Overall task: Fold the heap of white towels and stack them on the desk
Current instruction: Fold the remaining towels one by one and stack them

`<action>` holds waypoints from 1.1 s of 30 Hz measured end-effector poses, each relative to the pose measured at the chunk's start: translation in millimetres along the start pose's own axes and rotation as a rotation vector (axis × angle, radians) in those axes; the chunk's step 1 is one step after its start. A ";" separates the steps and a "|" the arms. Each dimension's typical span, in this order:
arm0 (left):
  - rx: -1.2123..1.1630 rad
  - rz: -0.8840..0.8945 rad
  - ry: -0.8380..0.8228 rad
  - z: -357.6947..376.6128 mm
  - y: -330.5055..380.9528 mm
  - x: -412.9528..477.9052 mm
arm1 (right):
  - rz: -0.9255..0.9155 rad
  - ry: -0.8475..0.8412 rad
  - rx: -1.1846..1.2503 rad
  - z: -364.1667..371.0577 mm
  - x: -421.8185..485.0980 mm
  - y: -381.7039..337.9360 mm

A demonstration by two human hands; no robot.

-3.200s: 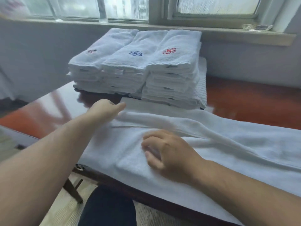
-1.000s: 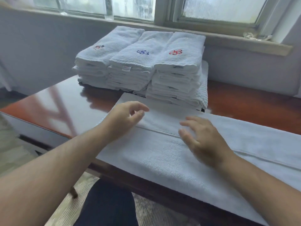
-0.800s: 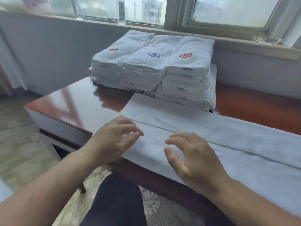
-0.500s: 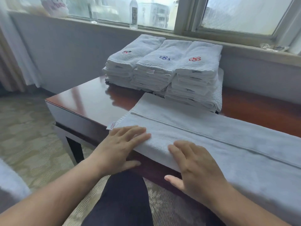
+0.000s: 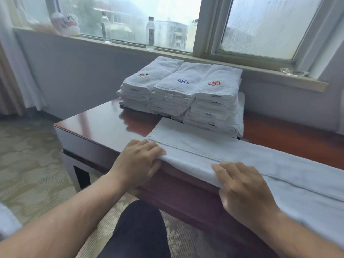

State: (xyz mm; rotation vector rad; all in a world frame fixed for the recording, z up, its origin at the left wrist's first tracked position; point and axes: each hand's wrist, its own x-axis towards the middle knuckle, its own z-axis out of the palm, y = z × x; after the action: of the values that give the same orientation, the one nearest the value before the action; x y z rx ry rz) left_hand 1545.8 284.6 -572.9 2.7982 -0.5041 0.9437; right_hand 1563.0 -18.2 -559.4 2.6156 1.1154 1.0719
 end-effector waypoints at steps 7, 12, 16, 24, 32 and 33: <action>0.137 -0.082 0.007 -3.2 -11.5 72.0 | 0.142 -0.038 -0.156 -16.6 26.8 56.1; 0.167 -0.139 -0.035 17.1 -20.9 118.8 | 0.321 -0.271 -0.114 1.6 48.4 88.8; 0.182 -0.225 -0.169 38.0 -36.1 147.4 | 0.413 -0.403 0.044 26.7 70.0 116.5; 0.339 -0.308 -0.416 71.6 -53.5 171.3 | 0.417 -0.556 0.061 78.1 87.9 137.9; 0.445 -0.235 -0.324 82.2 -20.6 164.6 | 0.575 -0.580 0.220 71.7 56.5 139.0; 0.363 -0.184 -0.332 85.6 -7.3 165.7 | 0.601 -0.580 0.218 65.6 48.2 140.5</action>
State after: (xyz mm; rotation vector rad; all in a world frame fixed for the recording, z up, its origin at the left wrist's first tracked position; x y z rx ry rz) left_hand 1720.1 226.5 -539.9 3.2804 -0.1107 0.5832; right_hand 1712.0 -76.9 -532.3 3.2059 0.3409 0.1758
